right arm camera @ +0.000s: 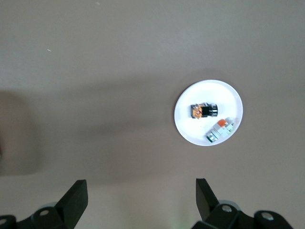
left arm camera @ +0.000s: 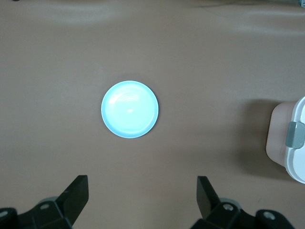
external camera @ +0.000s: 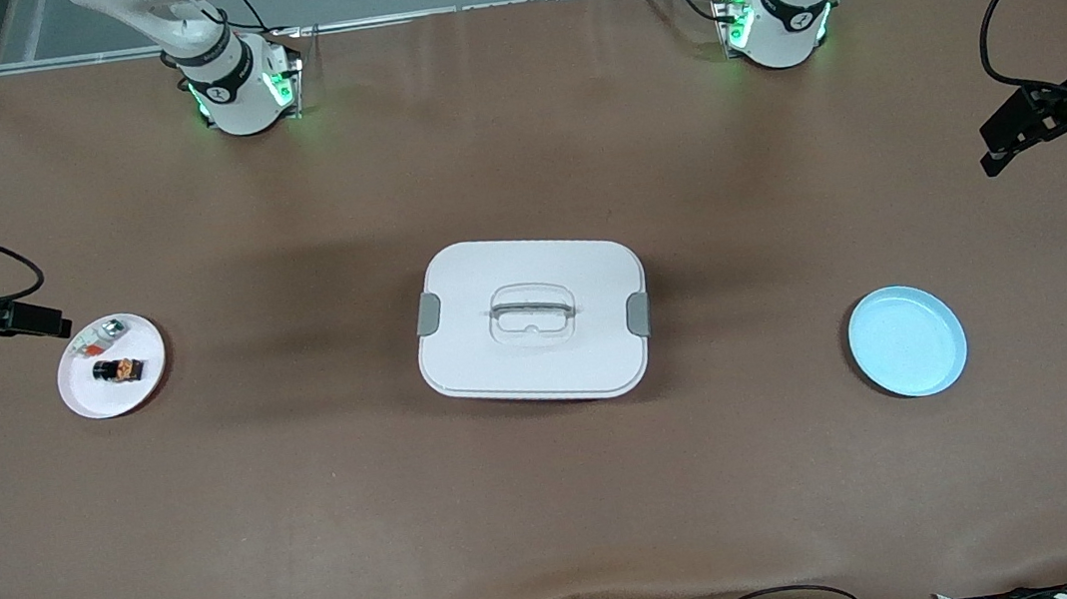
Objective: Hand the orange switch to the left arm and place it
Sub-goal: 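Lower the right gripper onto the orange switch on the white plate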
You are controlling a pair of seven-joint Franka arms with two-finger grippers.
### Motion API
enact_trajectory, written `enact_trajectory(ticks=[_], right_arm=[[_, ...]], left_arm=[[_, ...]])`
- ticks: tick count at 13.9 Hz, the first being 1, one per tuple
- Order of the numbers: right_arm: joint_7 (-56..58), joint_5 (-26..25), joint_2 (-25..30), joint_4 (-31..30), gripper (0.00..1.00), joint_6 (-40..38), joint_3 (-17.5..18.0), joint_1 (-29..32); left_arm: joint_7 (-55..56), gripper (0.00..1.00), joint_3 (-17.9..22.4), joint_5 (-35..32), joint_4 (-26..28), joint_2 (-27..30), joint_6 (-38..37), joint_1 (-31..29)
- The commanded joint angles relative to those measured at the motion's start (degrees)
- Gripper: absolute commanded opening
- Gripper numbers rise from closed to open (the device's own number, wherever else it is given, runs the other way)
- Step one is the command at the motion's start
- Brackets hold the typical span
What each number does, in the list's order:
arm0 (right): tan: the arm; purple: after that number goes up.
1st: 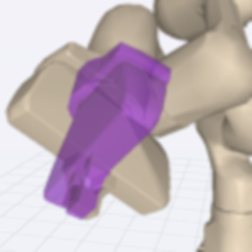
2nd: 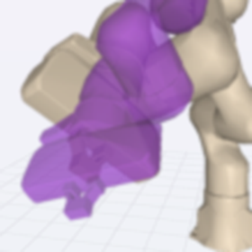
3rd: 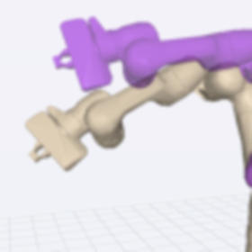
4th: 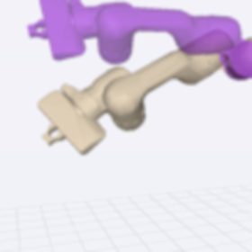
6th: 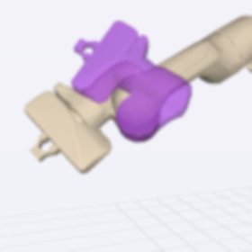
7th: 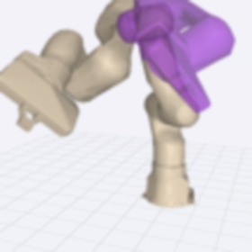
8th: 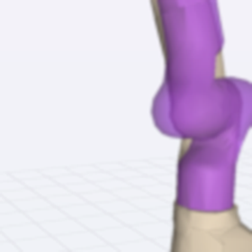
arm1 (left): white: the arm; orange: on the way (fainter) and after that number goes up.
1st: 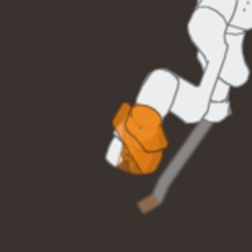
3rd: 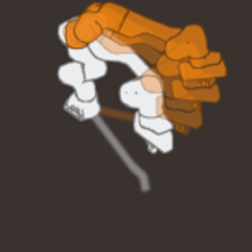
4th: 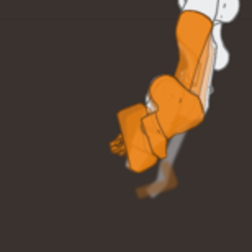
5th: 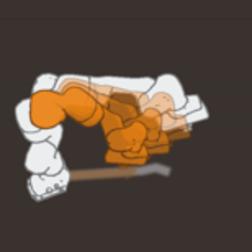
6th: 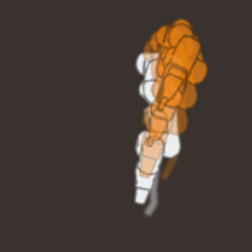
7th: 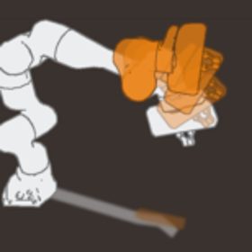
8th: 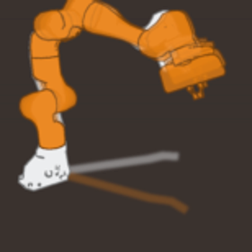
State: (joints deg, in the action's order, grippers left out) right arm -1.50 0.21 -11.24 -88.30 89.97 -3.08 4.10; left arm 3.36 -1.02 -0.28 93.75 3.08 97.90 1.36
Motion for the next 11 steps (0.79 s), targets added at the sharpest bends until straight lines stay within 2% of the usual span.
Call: enact_trajectory(ticks=[1, 5, 9, 11], right_arm=[[2.1, -0.5, 1.0, -5.4, 1.00, 4.3, 0.5, 2.2], [7.0, -0.7, 1.6, -11.4, 1.00, 10.7, 0.4, 4.6], [8.6, -0.7, 2.5, -20.8, 1.00, 21.5, 0.4, 5.7], [9.0, -0.7, 2.7, -23.5, 1.00, 24.9, 0.4, 6.4]], left_arm=[[-0.7, 1.00, 0.1, 0.0, -0.8, -0.2, -0.7, 0.0], [-0.6, 1.00, 0.1, 0.0, -0.8, -0.2, -0.7, -0.1], [-0.7, 1.00, 0.1, 0.0, -0.9, -0.2, -0.6, 0.0], [-0.7, 1.00, 0.1, 0.0, -0.9, -0.2, -0.7, -0.1]])
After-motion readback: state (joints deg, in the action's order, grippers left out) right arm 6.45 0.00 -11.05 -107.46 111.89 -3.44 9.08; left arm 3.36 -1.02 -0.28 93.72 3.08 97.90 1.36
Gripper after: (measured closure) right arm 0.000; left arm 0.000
